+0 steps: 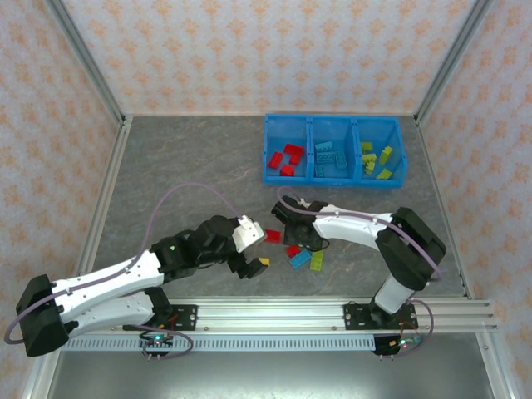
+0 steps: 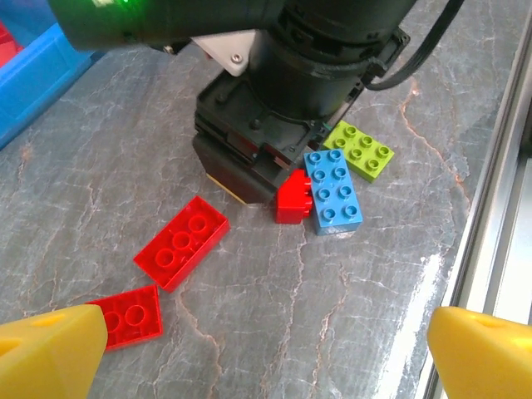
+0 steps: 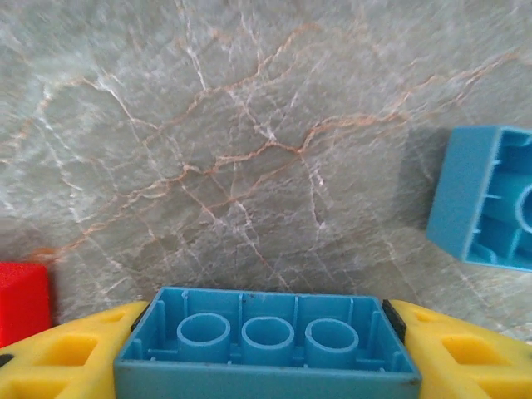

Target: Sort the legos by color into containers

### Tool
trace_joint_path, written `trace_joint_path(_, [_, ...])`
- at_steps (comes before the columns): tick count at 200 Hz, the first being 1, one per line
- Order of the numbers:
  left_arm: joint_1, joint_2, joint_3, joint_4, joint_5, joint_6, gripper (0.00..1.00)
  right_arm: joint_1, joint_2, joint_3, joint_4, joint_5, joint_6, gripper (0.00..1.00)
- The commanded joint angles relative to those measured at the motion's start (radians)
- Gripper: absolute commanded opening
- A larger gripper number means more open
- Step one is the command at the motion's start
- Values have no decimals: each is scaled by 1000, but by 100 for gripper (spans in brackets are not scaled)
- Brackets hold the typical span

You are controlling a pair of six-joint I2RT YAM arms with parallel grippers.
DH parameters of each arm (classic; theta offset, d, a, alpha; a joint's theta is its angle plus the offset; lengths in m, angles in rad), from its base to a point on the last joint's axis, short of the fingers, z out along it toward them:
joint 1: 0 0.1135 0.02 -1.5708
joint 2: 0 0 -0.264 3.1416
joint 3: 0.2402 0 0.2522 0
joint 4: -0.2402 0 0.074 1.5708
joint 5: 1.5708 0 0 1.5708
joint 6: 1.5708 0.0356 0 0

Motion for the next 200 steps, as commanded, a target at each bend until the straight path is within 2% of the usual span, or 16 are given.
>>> trace_joint_path(1, [-5,-40,-17,53,-8,-40,100,-20,-125,43,-35,91,-20,42])
trace_joint_path(12, [-6,-48,-17,63,-12,-57,100,-43,-168,77,-56,151,-64,42])
trace_joint_path(27, [-6,-50,-15,83,-16,-87,100,-123,-211,135,-55,228,-141,42])
trace_joint_path(50, [-12,-35,-10,118,-24,-151,100,-296,-206,197,30,205,-234,41])
trace_joint_path(70, [-18,-7,16,94,-79,-219,100,-428,-98,302,102,132,-297,41])
trace_joint_path(98, [-21,25,60,19,-146,-327,100,-523,136,542,57,75,-352,44])
trace_joint_path(115, [-23,24,61,2,-211,-405,100,-567,261,680,22,30,-358,49])
trace_joint_path(124, [-24,23,64,-22,-272,-455,98,-584,334,776,-16,-15,-357,56])
trace_joint_path(149, [-23,68,118,-198,-474,-630,93,-596,434,934,-108,-53,-354,69])
trace_joint_path(171, [-21,136,173,-309,-540,-769,90,-596,407,947,-131,-70,-357,77])
trace_joint_path(200, [-19,229,214,-286,-525,-836,90,-596,277,851,-128,-113,-370,82])
